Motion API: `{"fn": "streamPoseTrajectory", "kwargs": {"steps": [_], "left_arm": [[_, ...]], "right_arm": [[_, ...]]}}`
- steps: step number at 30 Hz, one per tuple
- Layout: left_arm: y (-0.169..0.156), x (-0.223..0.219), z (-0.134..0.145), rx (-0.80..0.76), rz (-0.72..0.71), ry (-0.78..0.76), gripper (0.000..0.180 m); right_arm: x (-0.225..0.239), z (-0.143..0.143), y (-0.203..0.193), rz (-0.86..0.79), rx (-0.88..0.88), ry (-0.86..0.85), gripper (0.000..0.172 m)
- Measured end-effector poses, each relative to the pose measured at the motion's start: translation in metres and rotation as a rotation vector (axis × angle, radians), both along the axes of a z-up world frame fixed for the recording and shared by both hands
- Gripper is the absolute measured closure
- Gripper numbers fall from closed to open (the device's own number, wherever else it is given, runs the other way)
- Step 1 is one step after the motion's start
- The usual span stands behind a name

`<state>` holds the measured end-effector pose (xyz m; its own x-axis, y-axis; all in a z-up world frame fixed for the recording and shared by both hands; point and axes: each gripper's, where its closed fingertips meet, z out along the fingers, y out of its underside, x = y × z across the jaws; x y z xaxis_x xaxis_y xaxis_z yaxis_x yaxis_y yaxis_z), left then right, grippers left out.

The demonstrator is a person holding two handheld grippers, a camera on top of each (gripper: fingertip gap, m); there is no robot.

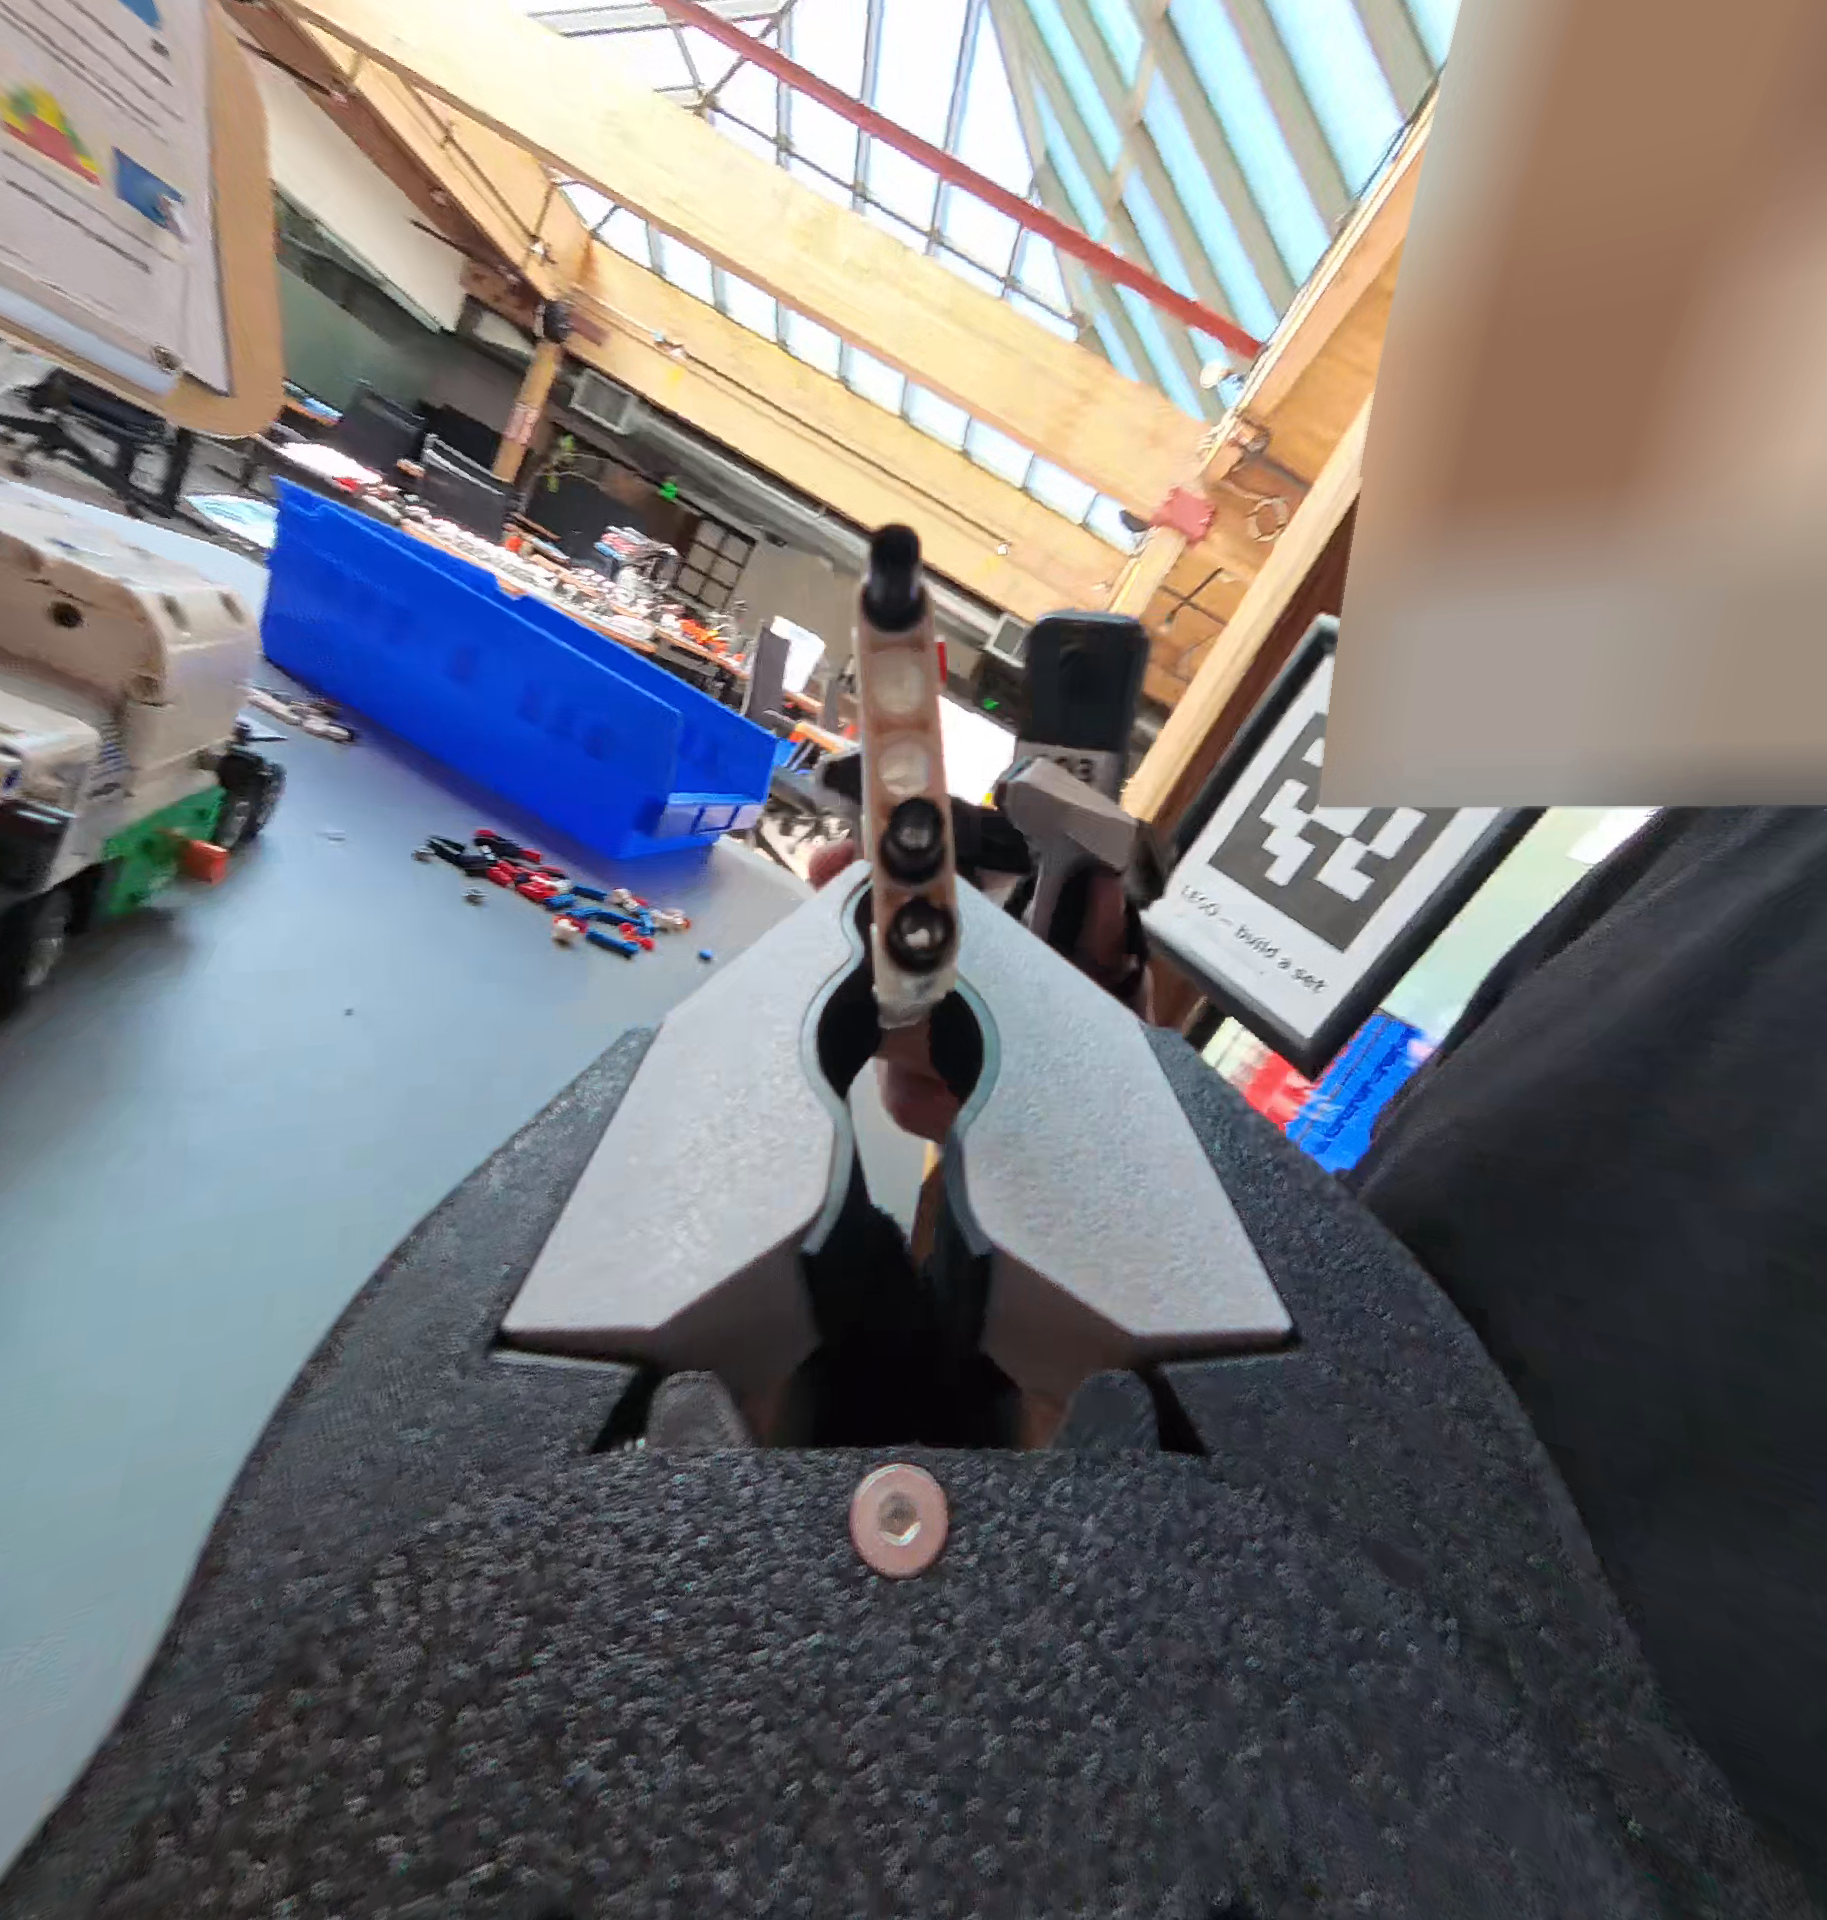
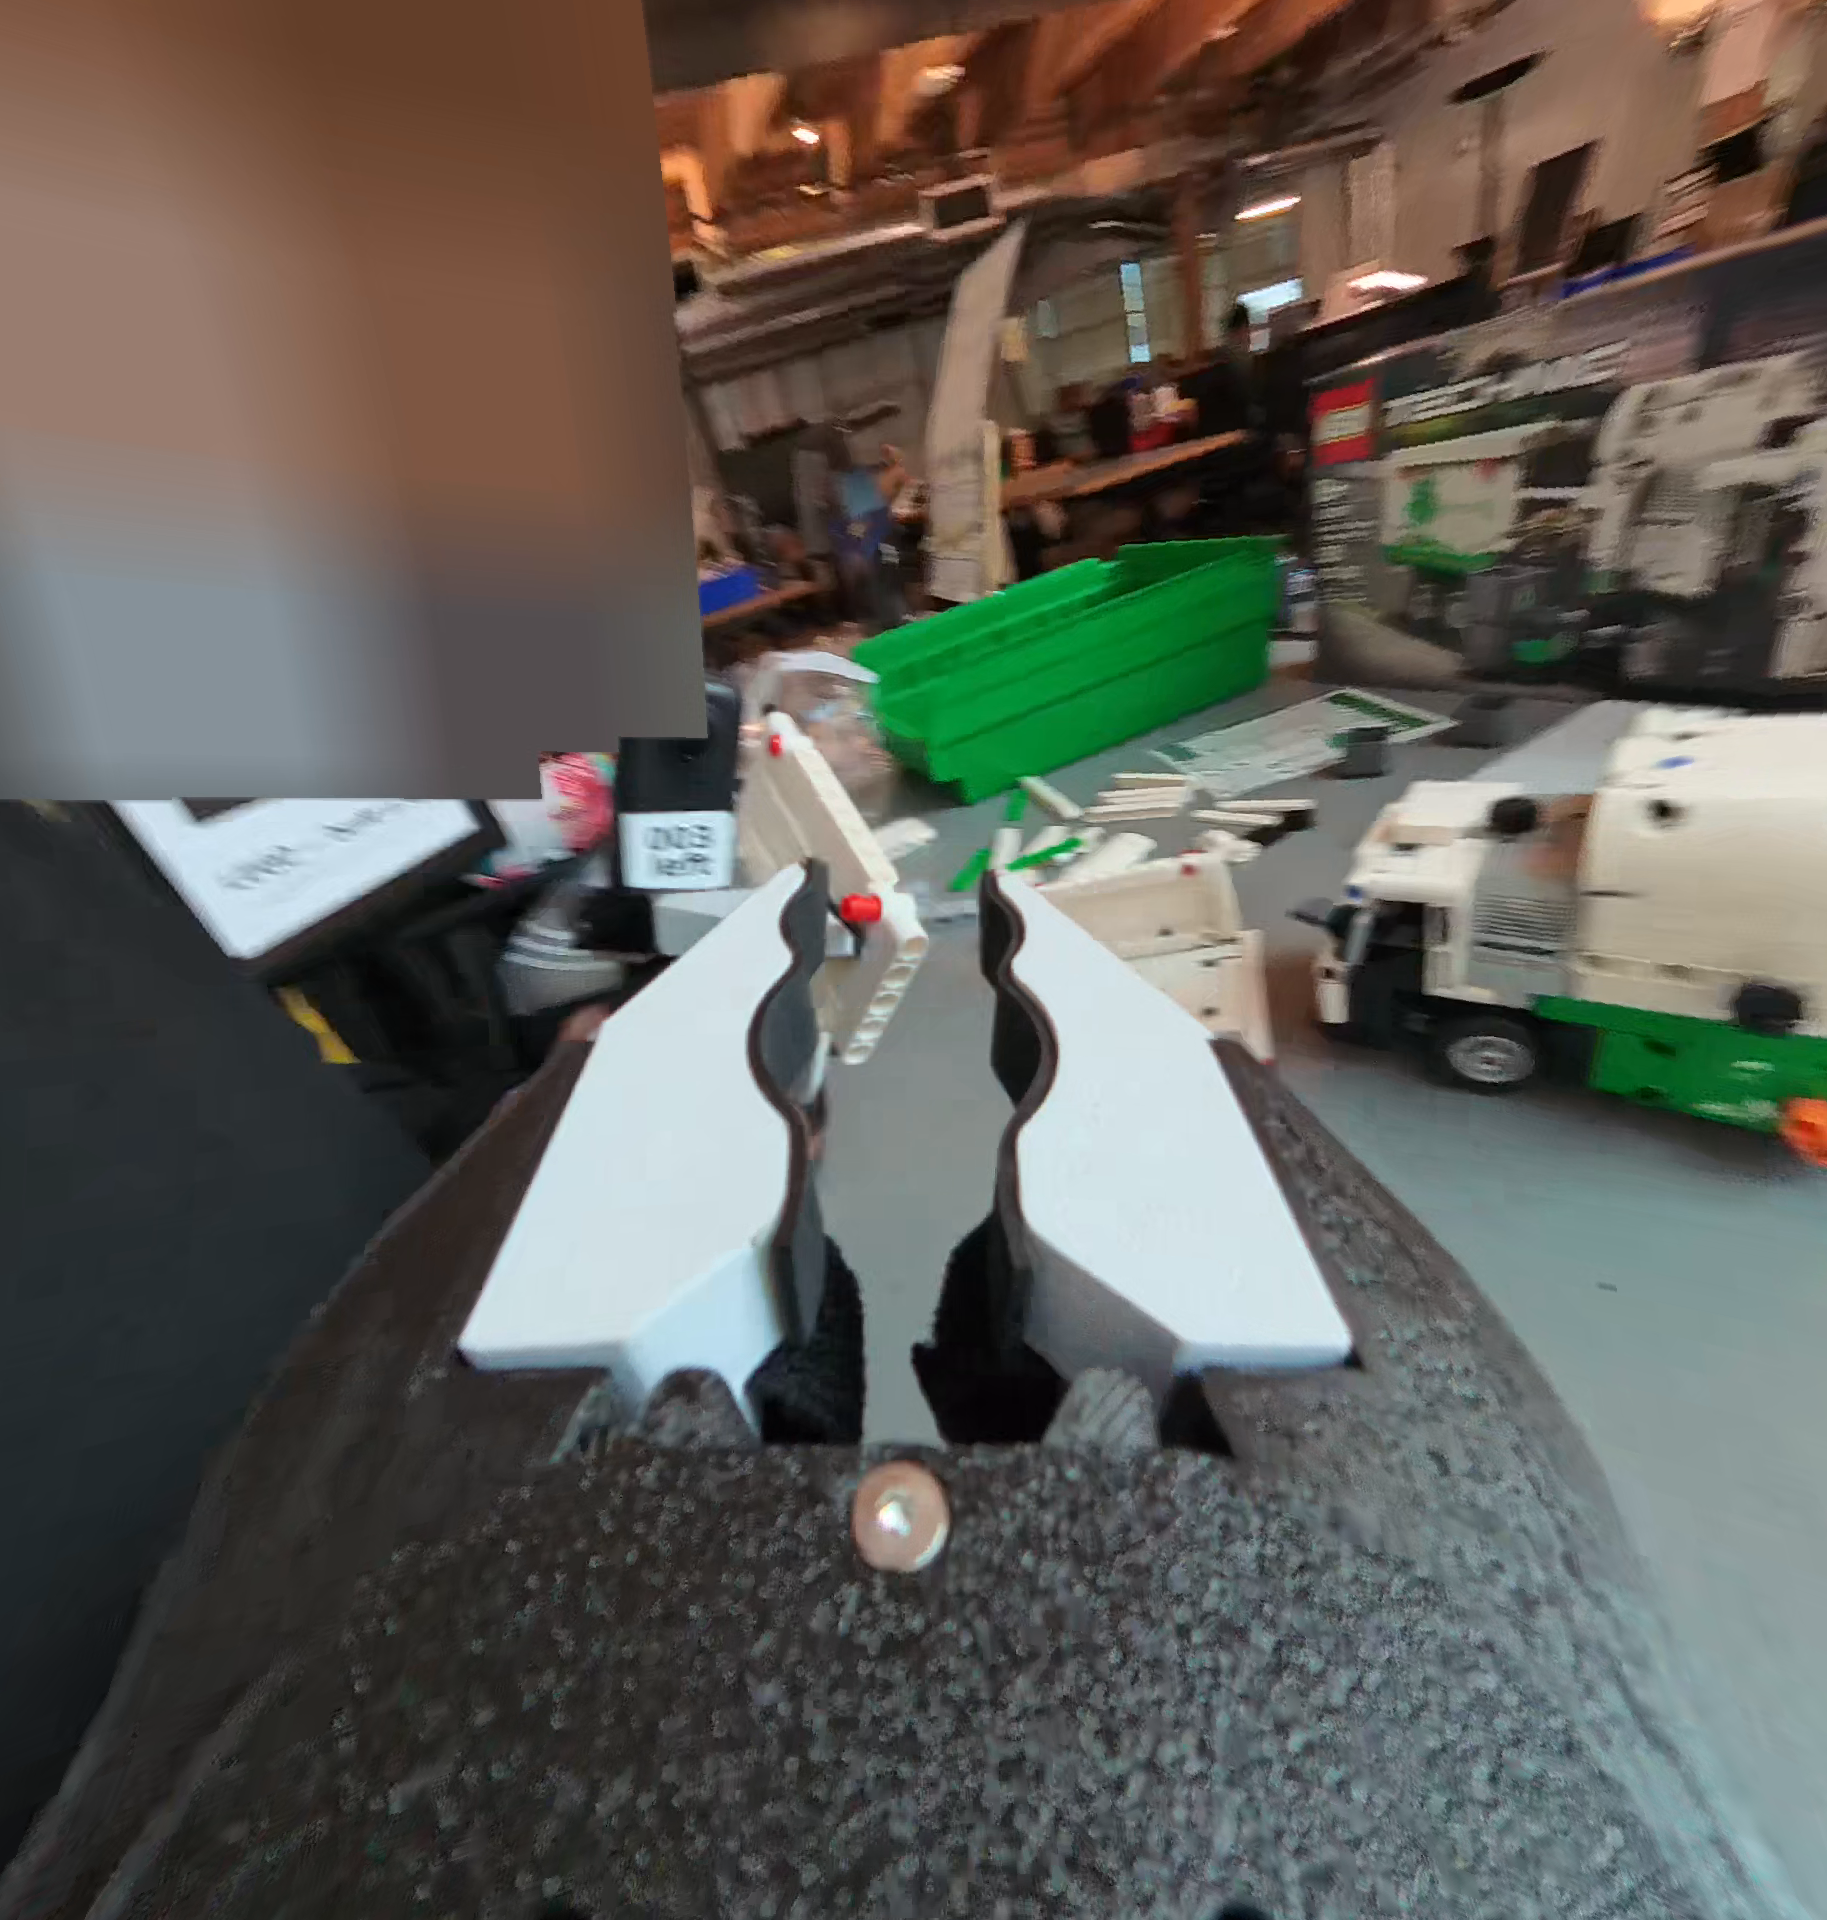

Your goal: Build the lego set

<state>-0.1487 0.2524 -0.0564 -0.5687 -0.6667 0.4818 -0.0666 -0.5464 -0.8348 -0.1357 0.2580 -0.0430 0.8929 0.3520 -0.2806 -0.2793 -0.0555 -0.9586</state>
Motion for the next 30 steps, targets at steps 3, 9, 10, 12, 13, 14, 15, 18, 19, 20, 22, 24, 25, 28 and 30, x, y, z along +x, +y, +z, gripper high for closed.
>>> {"fn": "streamPoseTrajectory", "kwargs": {"steps": [3, 9, 10, 12, 13, 14, 15, 18, 19, 20, 22, 24, 25, 28, 30], "left_arm": [[-0.002, -0.005, 0.006, -0.058, -0.071, -0.034, 0.180], [-0.008, -0.007, 0.005, -0.047, -0.110, -0.042, 0.180], [-0.008, -0.007, 0.005, -0.047, -0.112, -0.040, 0.180], [-0.009, -0.006, 0.004, -0.041, -0.110, -0.039, 0.180], [-0.010, -0.006, 0.004, -0.034, -0.107, -0.038, 0.179], [-0.009, -0.006, 0.004, -0.031, -0.103, -0.038, 0.179], [-0.009, -0.005, 0.003, -0.030, -0.100, -0.034, 0.179], [-0.008, -0.002, 0.002, -0.031, -0.086, -0.014, 0.179], [-0.008, -0.001, 0.001, -0.029, -0.085, -0.009, 0.179], [-0.009, -0.001, 0.000, -0.025, -0.096, 0.000, 0.179], [-0.008, -0.002, -0.002, -0.006, -0.118, 0.030, 0.173], [-0.002, -0.006, -0.004, 0.023, -0.114, 0.054, 0.164], [0.002, -0.008, -0.005, 0.040, -0.114, 0.074, 0.164], [0.013, -0.009, -0.012, 0.069, -0.104, 0.148, 0.174], [0.015, -0.008, -0.013, 0.037, -0.118, 0.170, 0.175]], "right_arm": [[-0.013, 0.000, -0.003, 0.195, 0.009, 0.175, 0.134], [-0.023, -0.005, -0.003, 0.307, 0.042, 0.334, 0.158], [-0.023, -0.005, -0.002, 0.305, 0.048, 0.347, 0.159], [-0.023, -0.006, -0.003, 0.304, 0.049, 0.347, 0.160], [-0.021, -0.008, -0.002, 0.291, 0.039, 0.332, 0.165], [-0.021, -0.009, -0.002, 0.293, 0.030, 0.341, 0.165], [-0.021, -0.010, -0.002, 0.307, 0.019, 0.368, 0.165], [-0.017, -0.011, 0.000, 0.304, 0.008, 0.409, 0.164], [-0.016, -0.011, 0.000, 0.305, 0.010, 0.422, 0.164], [-0.016, -0.012, -0.001, 0.321, 0.005, 0.436, 0.165], [-0.016, -0.016, -0.004, 0.364, -0.033, 0.465, 0.165], [-0.007, -0.014, -0.009, 0.397, -0.036, 0.530, 0.164], [-0.001, -0.014, -0.012, 0.409, -0.045, 0.544, 0.164], [0.015, -0.021, -0.018, 0.379, -0.100, 0.472, 0.164], [0.016, -0.024, -0.022, 0.406, -0.146, 0.423, 0.164]]}}
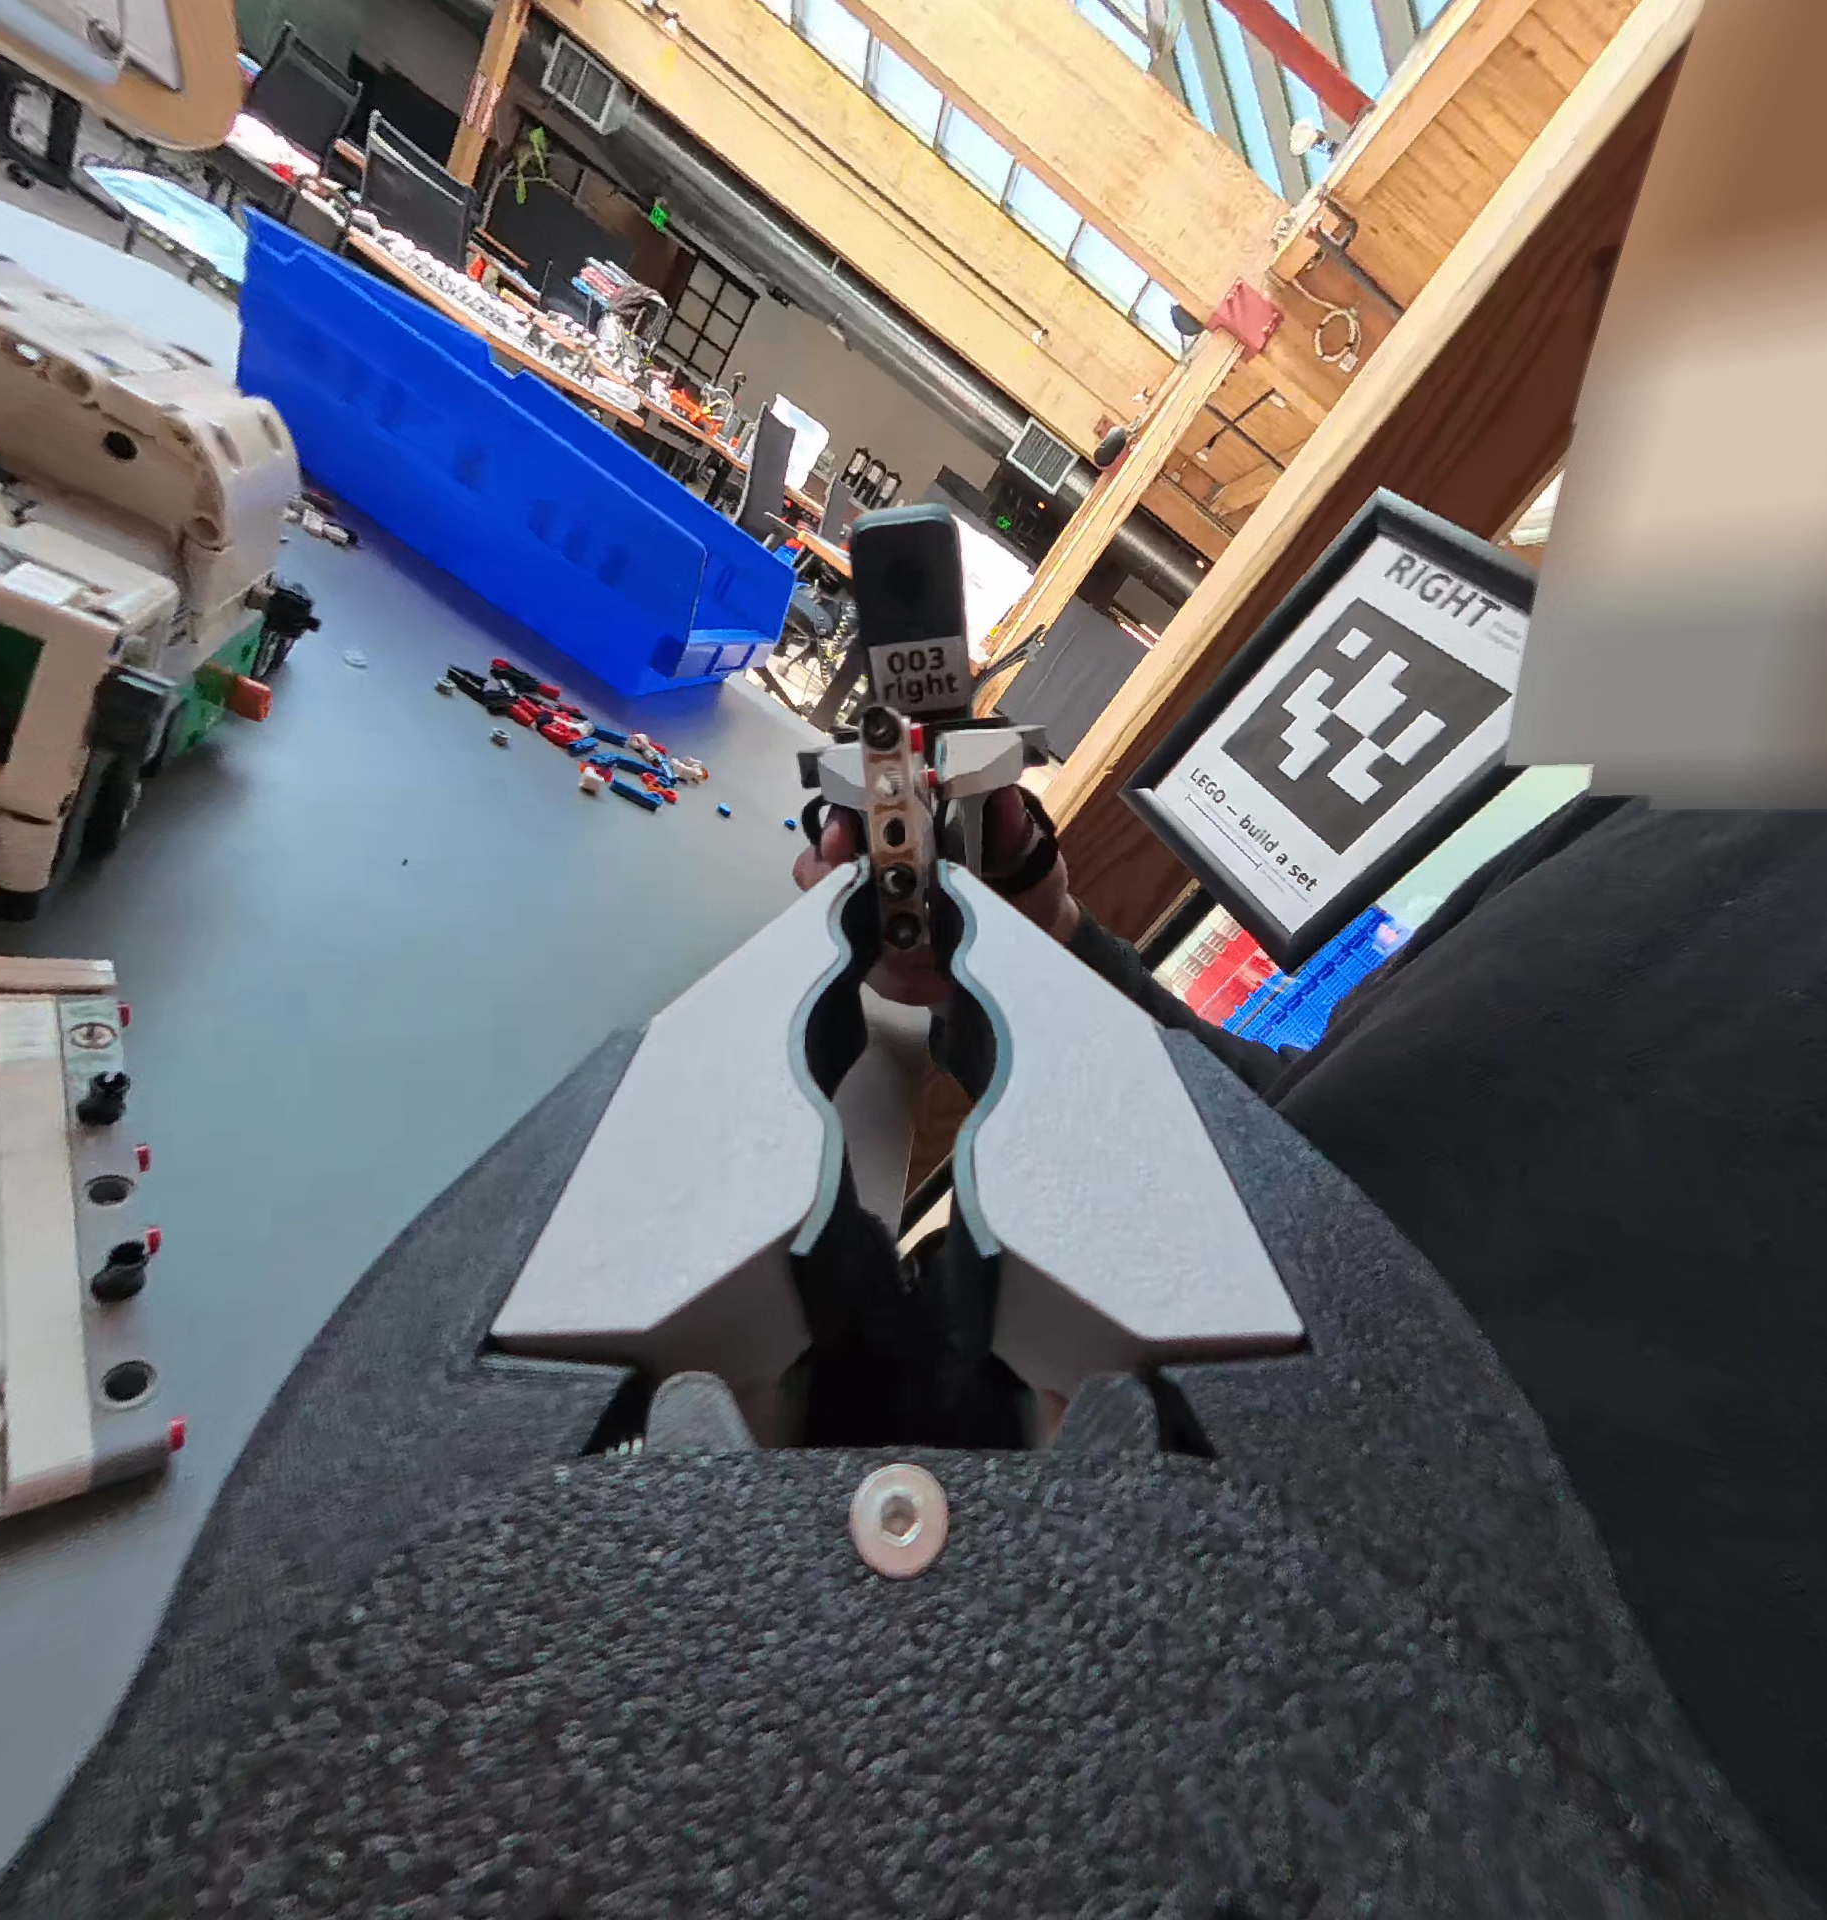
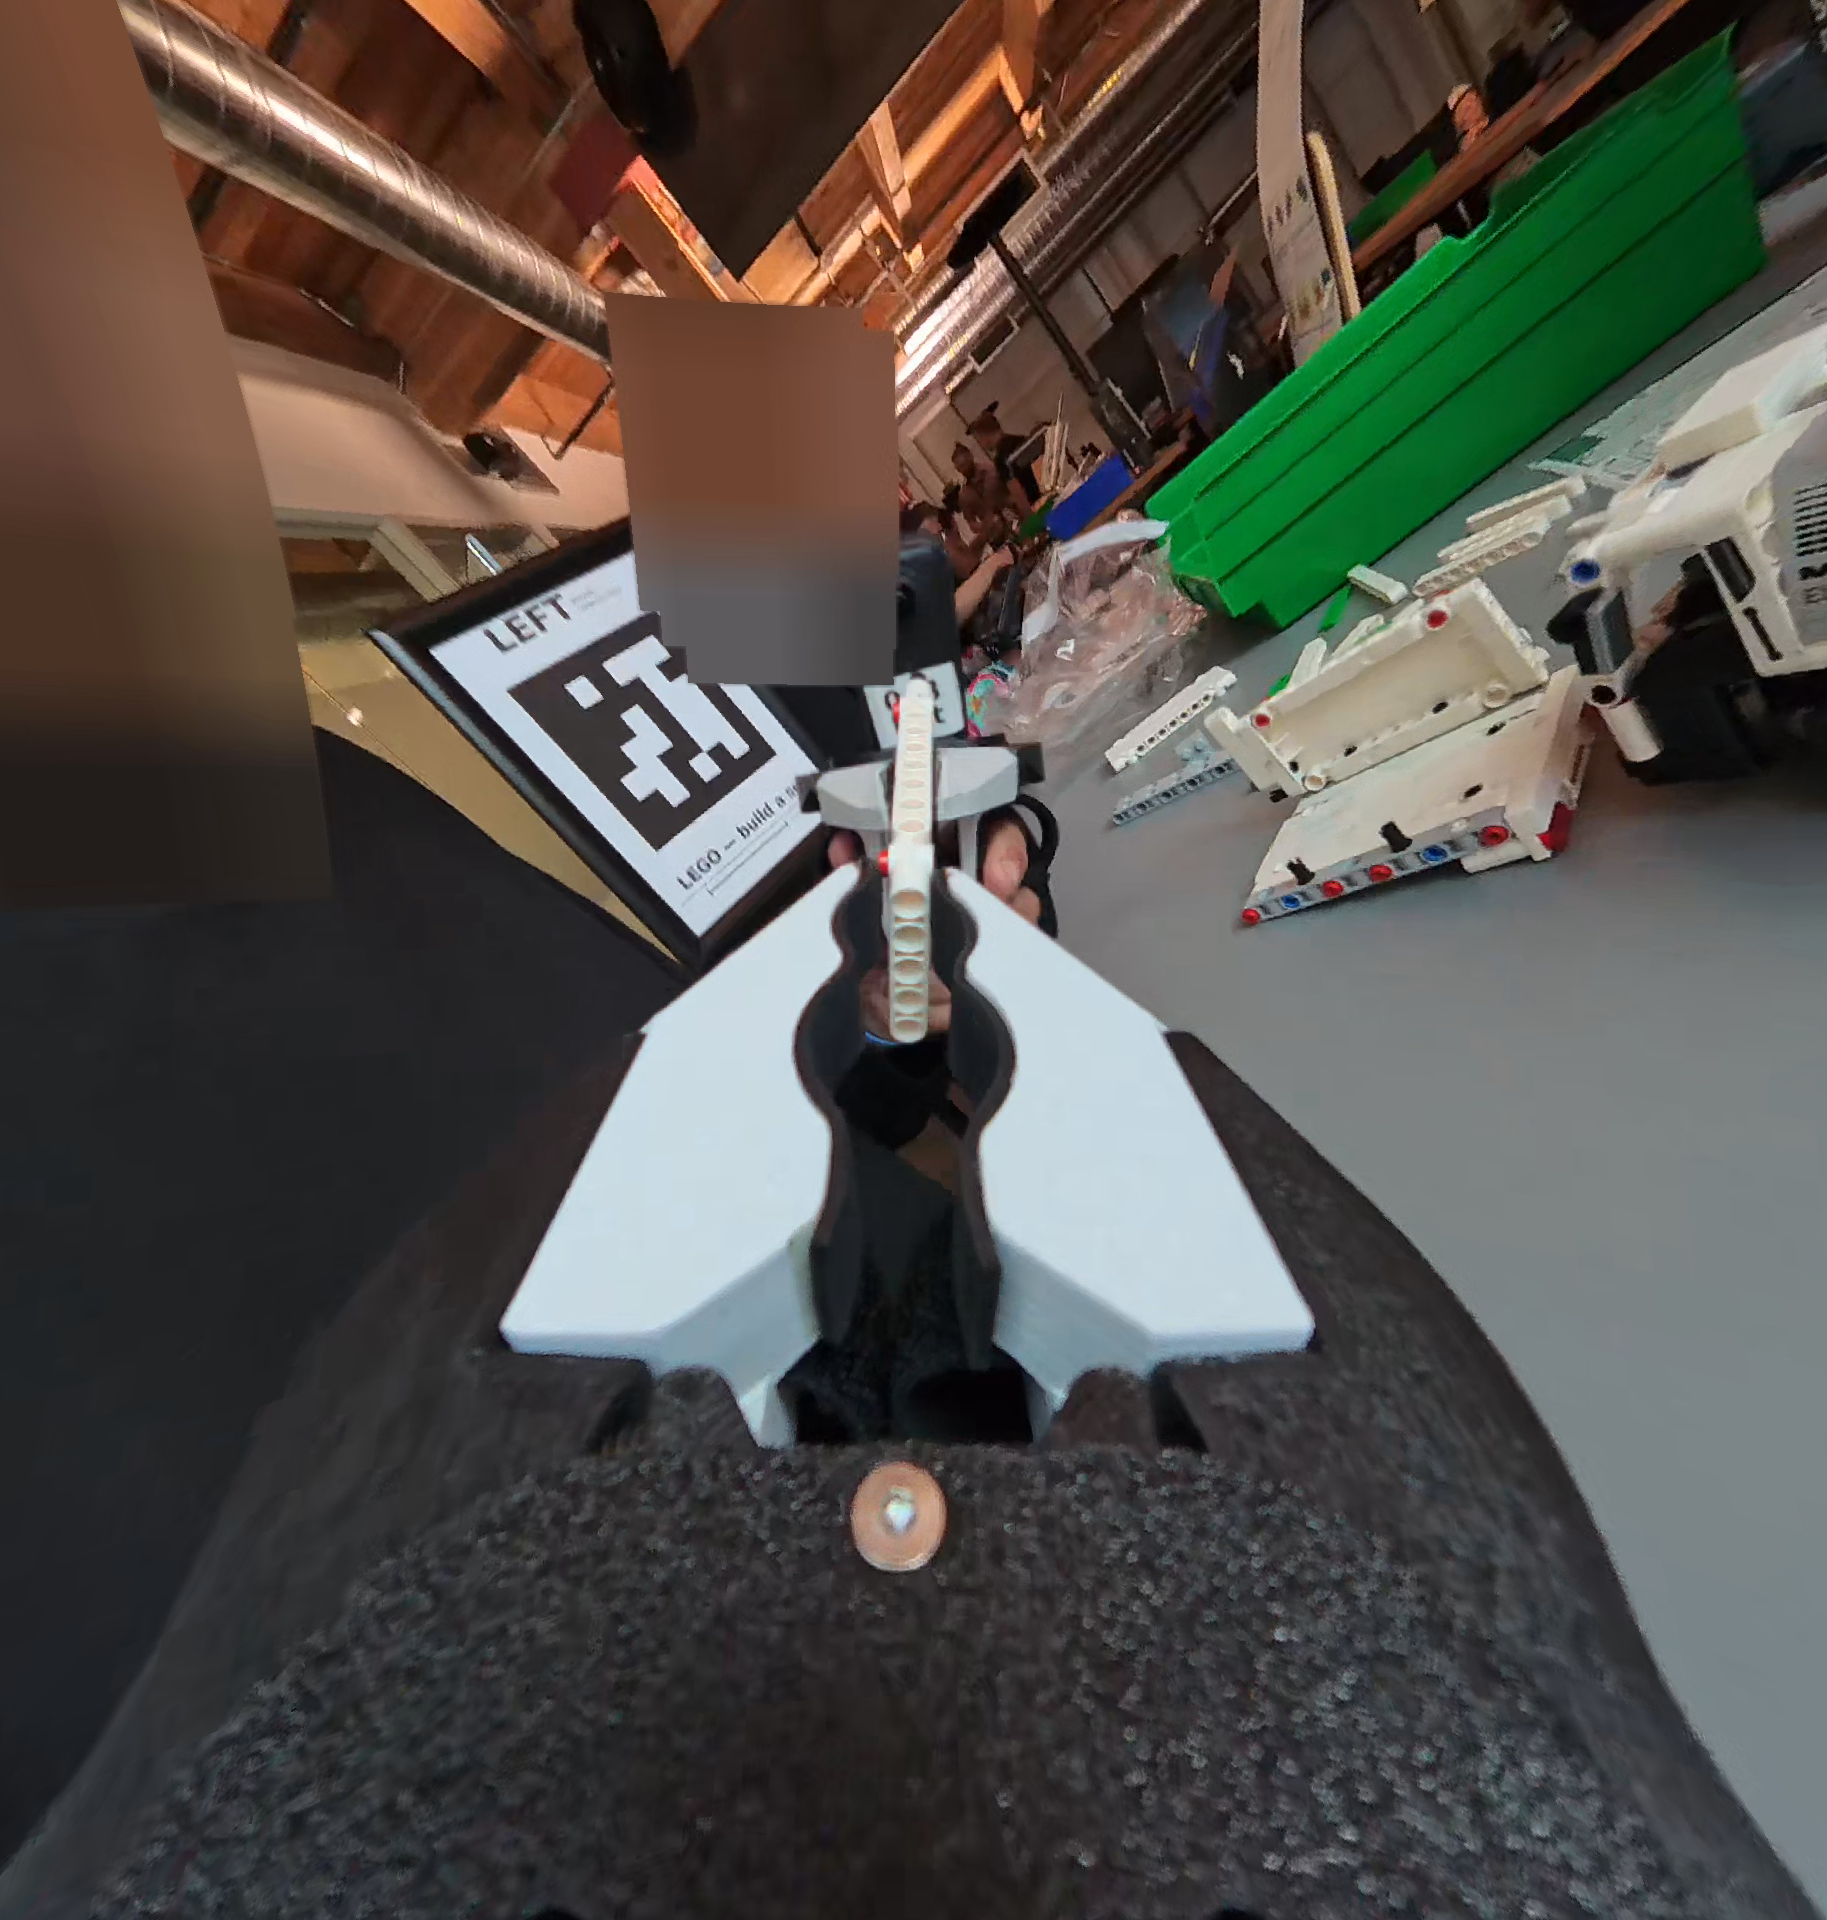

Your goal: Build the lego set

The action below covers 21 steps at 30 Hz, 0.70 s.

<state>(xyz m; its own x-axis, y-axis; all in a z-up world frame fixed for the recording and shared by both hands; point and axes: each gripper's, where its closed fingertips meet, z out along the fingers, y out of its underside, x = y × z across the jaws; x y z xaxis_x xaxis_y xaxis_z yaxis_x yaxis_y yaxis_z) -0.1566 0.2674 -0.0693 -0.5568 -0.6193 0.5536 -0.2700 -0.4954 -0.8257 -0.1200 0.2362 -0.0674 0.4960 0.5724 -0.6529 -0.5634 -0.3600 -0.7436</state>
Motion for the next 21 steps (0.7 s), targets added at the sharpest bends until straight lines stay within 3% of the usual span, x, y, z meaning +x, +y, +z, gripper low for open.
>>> {"fn": "streamPoseTrajectory", "kwargs": {"steps": [3, 5, 7, 9, 12, 16, 21], "left_arm": [[0.005, 0.011, -0.007, -0.091, 0.031, 0.085, 0.175], [0.012, 0.020, -0.011, -0.191, 0.085, 0.147, 0.175], [0.021, 0.029, -0.019, -0.295, 0.166, 0.214, 0.175], [0.030, 0.038, -0.034, -0.353, 0.276, 0.295, 0.174], [0.027, 0.049, -0.047, -0.362, 0.352, 0.373, 0.174], [0.012, 0.060, -0.050, -0.329, 0.357, 0.420, 0.174], [0.011, 0.064, -0.061, -0.317, 0.383, 0.460, 0.174]], "right_arm": [[0.011, -0.009, 0.006, -0.052, -0.041, -0.104, 0.163], [0.026, -0.010, 0.012, -0.169, -0.030, -0.218, 0.156], [0.045, -0.018, 0.017, -0.319, -0.050, -0.426, 0.138], [0.052, -0.037, 0.016, -0.372, -0.146, -0.706, 0.134], [0.035, -0.046, 0.021, -0.319, -0.189, -0.892, 0.119], [0.042, -0.069, 0.029, -0.254, -0.217, -1.302, 0.113], [0.049, -0.077, 0.036, -0.081, -0.189, -1.392, 0.126]]}}
